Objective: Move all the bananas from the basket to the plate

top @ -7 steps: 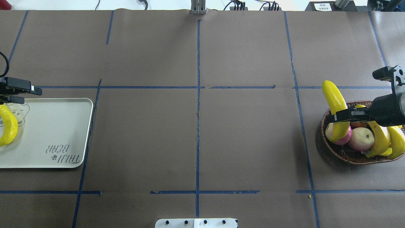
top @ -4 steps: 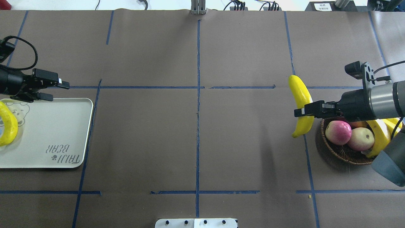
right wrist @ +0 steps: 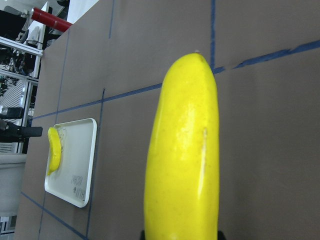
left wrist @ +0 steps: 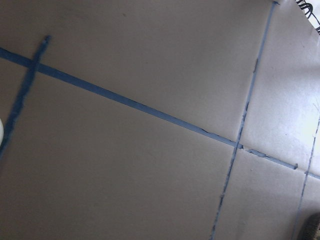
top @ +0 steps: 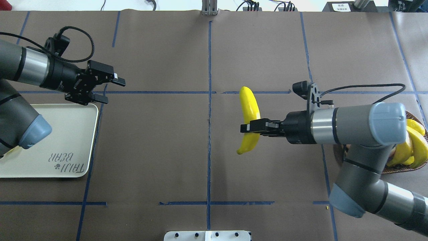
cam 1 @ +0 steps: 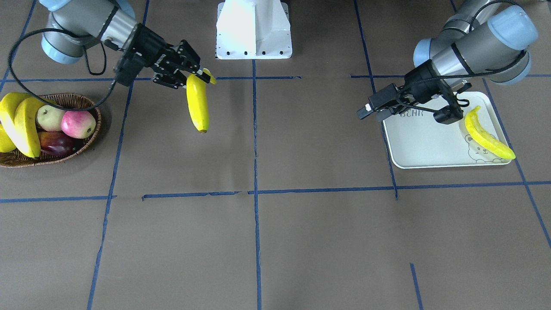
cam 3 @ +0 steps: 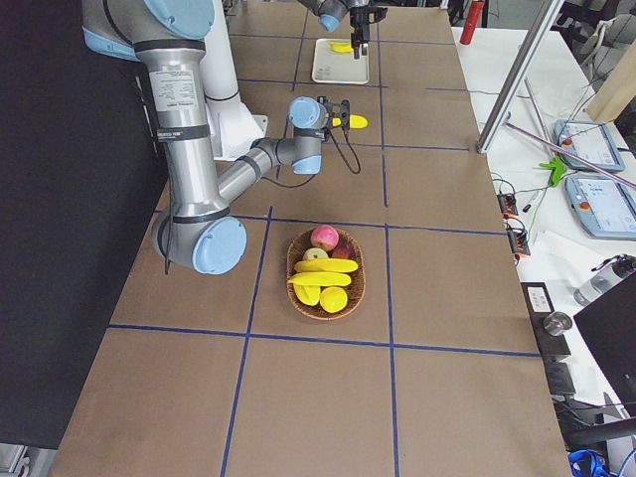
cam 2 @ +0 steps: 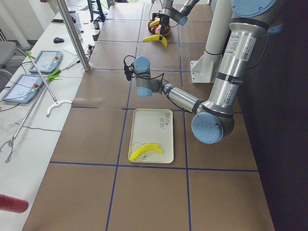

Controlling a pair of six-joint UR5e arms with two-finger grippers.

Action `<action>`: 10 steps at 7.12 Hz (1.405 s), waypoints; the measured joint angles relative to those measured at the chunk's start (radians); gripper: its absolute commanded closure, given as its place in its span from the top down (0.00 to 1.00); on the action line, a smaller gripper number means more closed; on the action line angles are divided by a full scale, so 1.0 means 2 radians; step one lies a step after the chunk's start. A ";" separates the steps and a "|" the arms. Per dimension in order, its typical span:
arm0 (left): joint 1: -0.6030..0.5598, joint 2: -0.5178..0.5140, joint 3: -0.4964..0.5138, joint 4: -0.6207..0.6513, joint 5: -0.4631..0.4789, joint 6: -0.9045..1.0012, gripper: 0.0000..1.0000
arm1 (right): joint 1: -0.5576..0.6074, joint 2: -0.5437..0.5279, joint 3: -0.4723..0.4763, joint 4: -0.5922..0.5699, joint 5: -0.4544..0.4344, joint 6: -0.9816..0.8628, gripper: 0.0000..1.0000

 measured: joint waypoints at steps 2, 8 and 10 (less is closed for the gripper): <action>0.028 -0.044 0.002 0.000 0.006 -0.007 1.00 | -0.031 0.063 -0.043 0.000 -0.029 -0.002 0.06; 0.117 -0.093 0.005 0.006 0.084 -0.011 0.95 | -0.094 0.127 -0.068 -0.008 -0.122 -0.004 0.11; 0.123 -0.095 0.008 0.007 0.086 -0.011 0.43 | -0.096 0.128 -0.068 -0.007 -0.125 -0.004 0.16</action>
